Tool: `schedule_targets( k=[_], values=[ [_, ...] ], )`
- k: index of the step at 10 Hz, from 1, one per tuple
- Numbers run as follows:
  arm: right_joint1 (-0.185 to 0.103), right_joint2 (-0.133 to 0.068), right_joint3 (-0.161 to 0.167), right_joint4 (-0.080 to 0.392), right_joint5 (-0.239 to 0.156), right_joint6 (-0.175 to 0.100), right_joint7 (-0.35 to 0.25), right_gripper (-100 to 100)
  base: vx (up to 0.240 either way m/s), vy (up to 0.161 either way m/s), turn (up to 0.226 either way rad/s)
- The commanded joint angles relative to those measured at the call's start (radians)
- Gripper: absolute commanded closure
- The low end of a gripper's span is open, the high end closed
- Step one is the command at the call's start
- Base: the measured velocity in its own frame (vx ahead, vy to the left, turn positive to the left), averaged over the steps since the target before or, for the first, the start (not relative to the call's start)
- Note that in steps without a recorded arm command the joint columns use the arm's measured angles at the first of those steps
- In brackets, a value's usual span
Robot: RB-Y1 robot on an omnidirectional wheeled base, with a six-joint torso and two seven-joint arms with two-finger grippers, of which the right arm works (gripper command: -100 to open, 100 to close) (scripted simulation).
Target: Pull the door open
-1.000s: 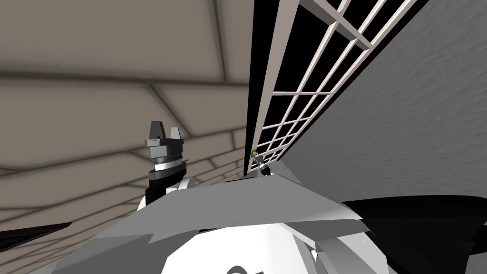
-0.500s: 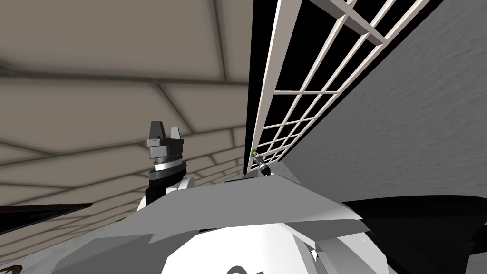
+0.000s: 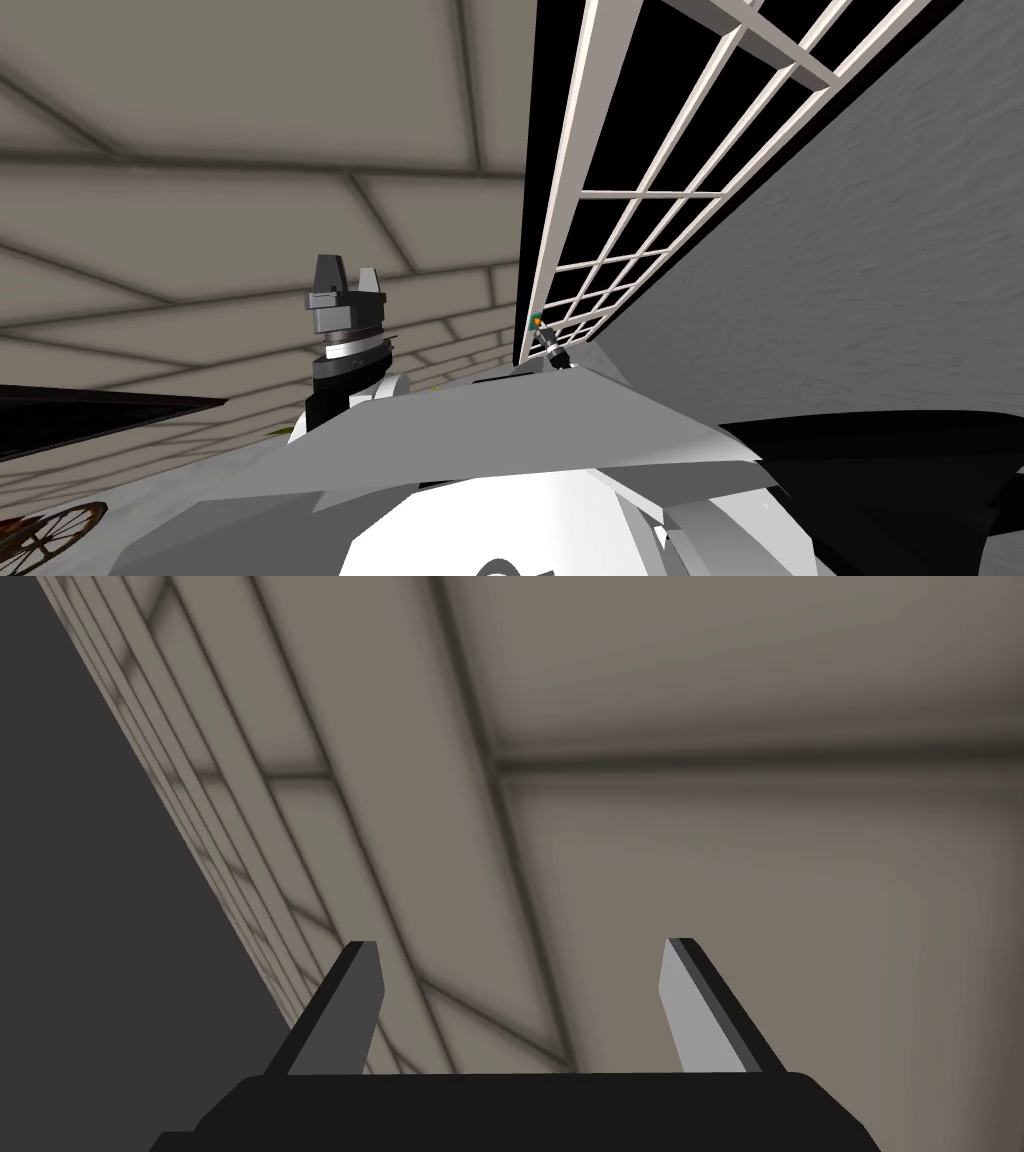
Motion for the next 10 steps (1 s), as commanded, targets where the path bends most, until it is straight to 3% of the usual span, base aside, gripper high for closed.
schedule_targets(
  k=[1,10],
  values=[
    [0.000,-0.006,-0.004,-0.003,-0.009,0.000,-0.037,100,-0.029,-0.027,0.055],
    [0.000,-0.023,0.007,0.002,-0.084,-0.004,-0.258,100,-0.024,-0.023,0.092]
  ],
)
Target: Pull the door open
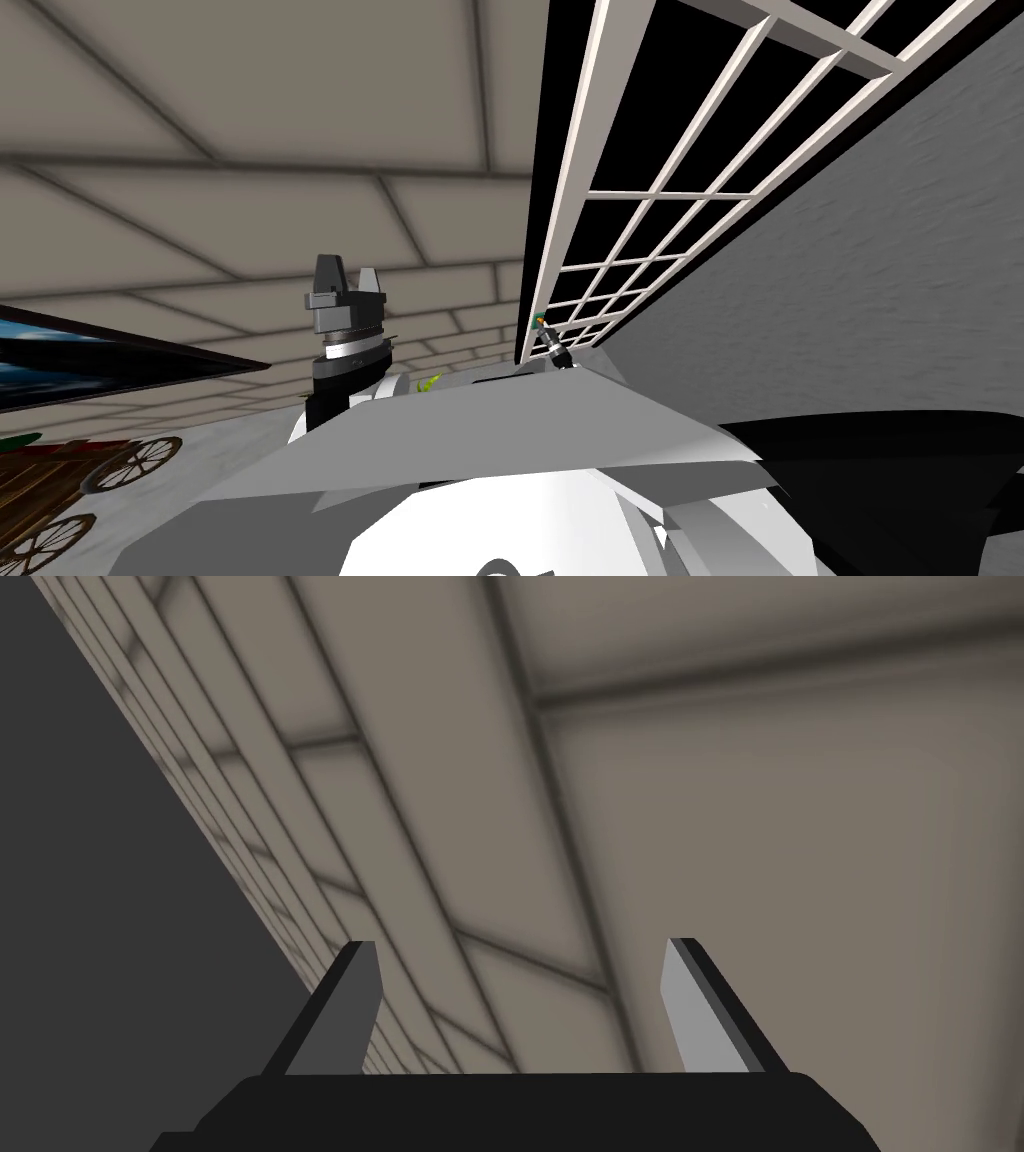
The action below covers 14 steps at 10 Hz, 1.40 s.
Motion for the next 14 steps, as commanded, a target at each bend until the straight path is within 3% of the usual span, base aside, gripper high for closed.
schedule_targets(
  k=[1,14],
  values=[
    [0.000,-0.004,-0.003,-0.004,-0.011,0.001,-0.038,100,-0.029,-0.025,0.074],
    [0.000,-0.032,0.015,0.006,-0.138,-0.004,-0.364,100,-0.028,-0.021,0.099]
  ],
)
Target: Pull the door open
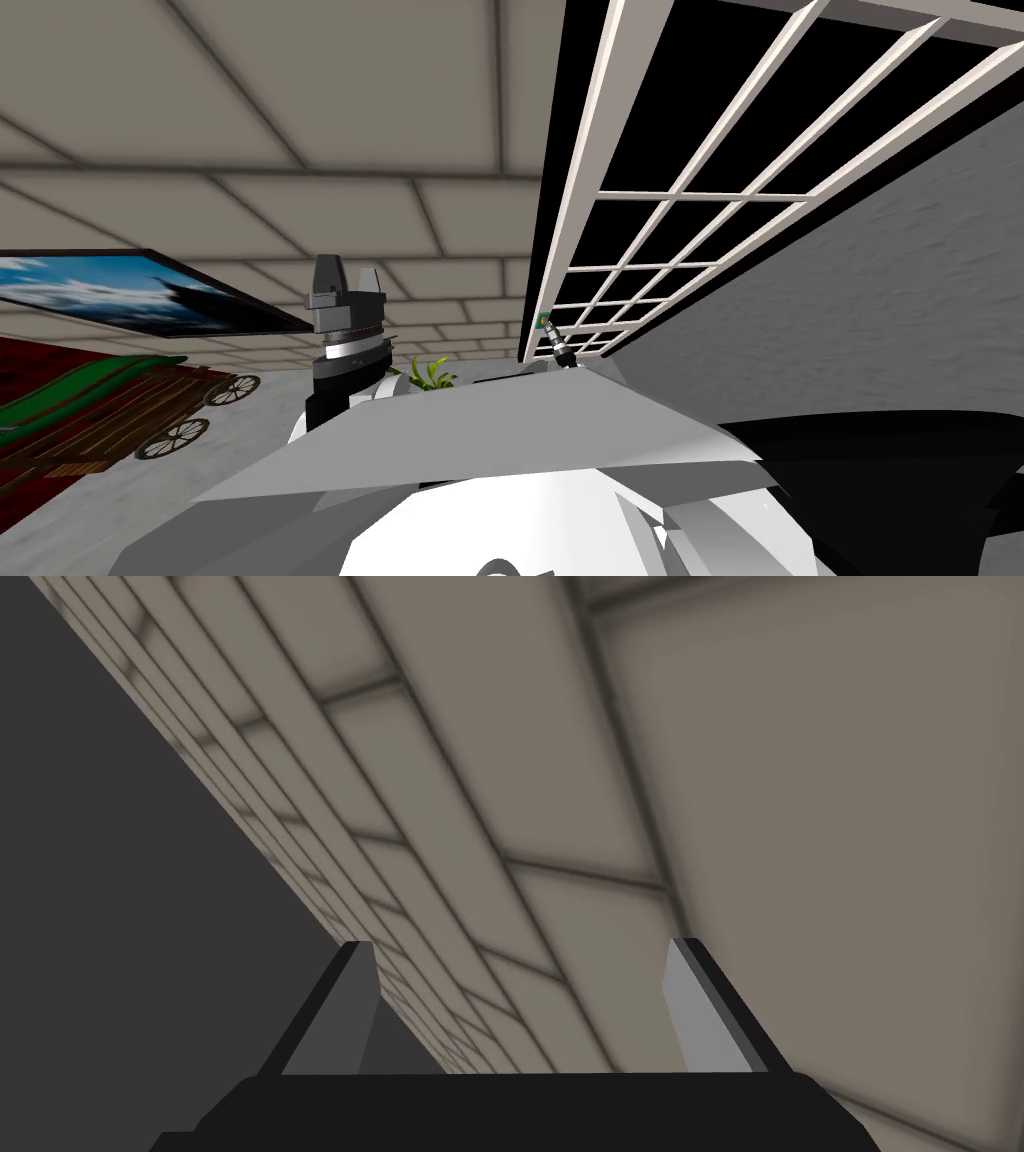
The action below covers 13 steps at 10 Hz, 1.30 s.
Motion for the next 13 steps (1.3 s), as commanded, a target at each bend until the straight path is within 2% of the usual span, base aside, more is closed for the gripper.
schedule_targets(
  k=[1,4,5,6,8,9,12,13],
  values=[
    [0.004,-0.005,0.004,-0.004,-0.026,0.002,-0.050,100,-0.036,-0.026,0.146],
    [0.004,-0.008,0.006,-0.003,-0.044,0.001,-0.110,100,-0.027,-0.020,0.084],
    [0.004,-0.012,0.009,-0.001,-0.062,0.001,-0.148,100,-0.029,-0.006,0.096],
    [0.004,-0.012,0.009,-0.001,-0.062,0.001,-0.152,100,-0.022,-0.011,0.056],
    [0.004,-0.020,0.014,0.002,-0.099,-0.001,-0.216,100,-0.038,-0.020,0.130],
    [0.004,-0.020,0.014,0.002,-0.099,-0.001,-0.234,100,-0.037,-0.015,0.077],
    [0.004,-0.028,0.019,0.005,-0.136,-0.002,-0.314,100,-0.028,-0.011,0.100],
    [0.004,-0.028,0.019,0.005,-0.136,-0.002,-0.317,100,-0.026,-0.012,0.050]
  ],
)
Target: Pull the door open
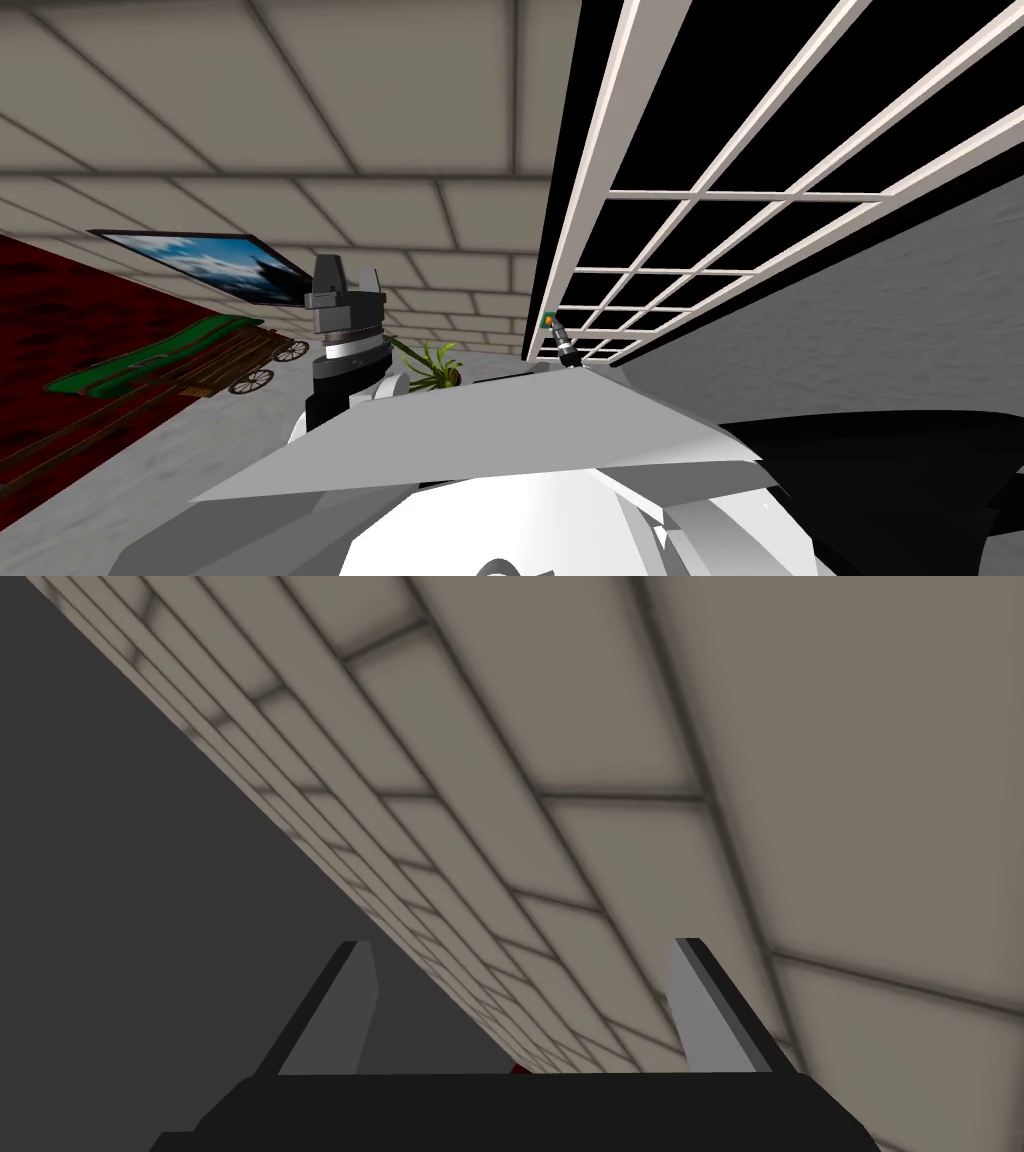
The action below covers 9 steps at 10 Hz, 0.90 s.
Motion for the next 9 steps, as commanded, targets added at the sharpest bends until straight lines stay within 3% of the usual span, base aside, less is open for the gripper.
schedule_targets(
  k=[1,9],
  values=[
    [0.001,0.001,0.009,-0.004,-0.019,0.000,-0.050,100,-0.031,-0.005,0.094],
    [0.001,-0.019,0.022,0.004,-0.115,-0.003,-0.250,100,-0.039,-0.006,0.100]
  ],
)
